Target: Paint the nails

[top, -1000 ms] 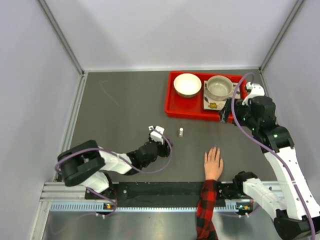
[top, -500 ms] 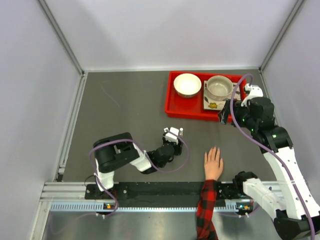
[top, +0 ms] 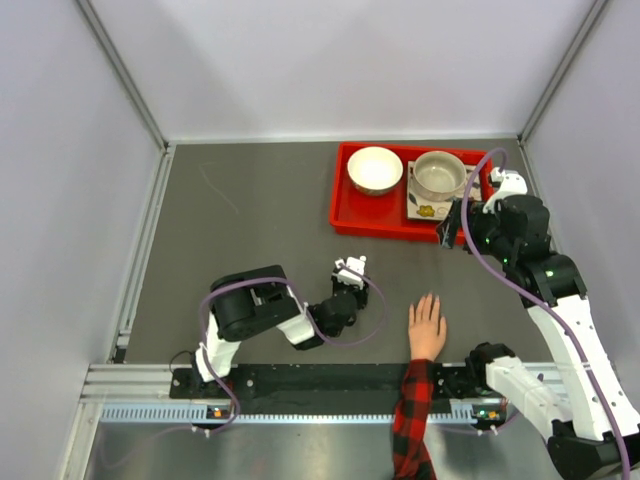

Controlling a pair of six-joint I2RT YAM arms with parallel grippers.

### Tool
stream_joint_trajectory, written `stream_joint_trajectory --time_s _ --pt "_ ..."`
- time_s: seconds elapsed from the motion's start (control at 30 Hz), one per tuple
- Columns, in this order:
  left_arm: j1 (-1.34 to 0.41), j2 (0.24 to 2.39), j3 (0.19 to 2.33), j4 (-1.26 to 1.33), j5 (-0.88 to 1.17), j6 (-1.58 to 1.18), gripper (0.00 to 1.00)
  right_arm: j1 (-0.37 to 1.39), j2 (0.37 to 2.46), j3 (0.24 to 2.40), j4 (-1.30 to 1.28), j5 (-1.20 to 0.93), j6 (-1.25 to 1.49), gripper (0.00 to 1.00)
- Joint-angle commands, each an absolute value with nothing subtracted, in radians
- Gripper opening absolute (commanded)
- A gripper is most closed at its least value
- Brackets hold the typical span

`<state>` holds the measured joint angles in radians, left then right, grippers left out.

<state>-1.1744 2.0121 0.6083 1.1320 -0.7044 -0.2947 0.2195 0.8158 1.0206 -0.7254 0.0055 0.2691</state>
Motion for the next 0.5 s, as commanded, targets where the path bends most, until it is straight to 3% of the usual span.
stream_joint_trajectory --time_s 0.0,0.47 --pt "-1.178 2.034 0.646 1.203 -0.722 -0.284 0.49 0.215 0.796 1.019 -0.686 0.005 0.258 0.99" --pt "-1.174 2.094 0.693 1.230 -0.790 -0.256 0.38 0.216 0.796 1.019 -0.687 0.003 0.256 0.99"
